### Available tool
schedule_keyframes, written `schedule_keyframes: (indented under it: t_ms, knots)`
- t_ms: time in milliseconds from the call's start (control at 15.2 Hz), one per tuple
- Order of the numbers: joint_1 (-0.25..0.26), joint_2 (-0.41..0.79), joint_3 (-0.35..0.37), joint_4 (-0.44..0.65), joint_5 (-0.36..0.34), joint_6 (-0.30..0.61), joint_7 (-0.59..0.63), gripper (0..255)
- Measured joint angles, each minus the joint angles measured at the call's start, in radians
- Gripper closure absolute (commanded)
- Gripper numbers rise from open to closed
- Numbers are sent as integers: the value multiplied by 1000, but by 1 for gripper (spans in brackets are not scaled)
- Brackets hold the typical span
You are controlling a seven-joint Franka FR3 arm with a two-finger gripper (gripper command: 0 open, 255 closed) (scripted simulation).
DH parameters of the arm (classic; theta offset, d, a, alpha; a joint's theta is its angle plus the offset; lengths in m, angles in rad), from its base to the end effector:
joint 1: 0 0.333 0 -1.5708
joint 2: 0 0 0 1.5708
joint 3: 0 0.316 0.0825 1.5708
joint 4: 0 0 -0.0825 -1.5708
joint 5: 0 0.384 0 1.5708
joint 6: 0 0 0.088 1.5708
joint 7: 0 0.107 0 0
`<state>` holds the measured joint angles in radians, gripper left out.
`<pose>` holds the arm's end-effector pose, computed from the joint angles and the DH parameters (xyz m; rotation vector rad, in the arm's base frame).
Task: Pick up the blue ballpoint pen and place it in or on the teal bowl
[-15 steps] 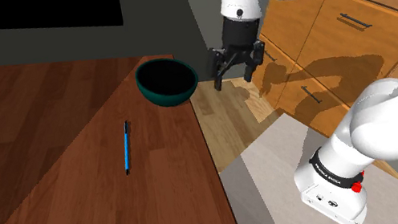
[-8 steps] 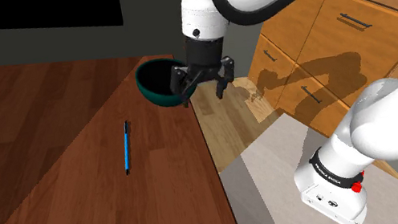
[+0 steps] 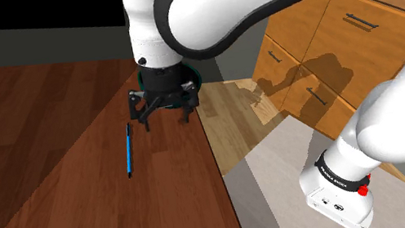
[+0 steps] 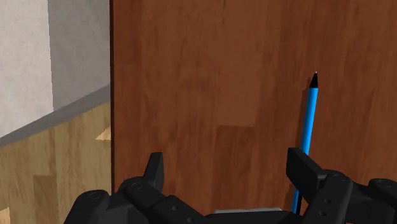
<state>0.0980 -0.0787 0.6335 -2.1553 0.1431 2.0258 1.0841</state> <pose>0.3774 0.3543 0.4215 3.0662 -0.6579 -0.1609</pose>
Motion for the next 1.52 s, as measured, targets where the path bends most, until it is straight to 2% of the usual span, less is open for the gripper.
schedule_keyframes:
  t_ms: [264,462,594,1056,1452,1518]
  knots:
    - [29,176,33,126,-115,25,151,0]
    - [82,317,33,240,-209,28,266,0]
    - [111,372,26,286,-245,29,311,0]
    - [131,429,9,259,-286,104,340,0]
    - [134,436,7,256,-291,113,344,0]
    - [134,436,7,256,-291,113,344,255]
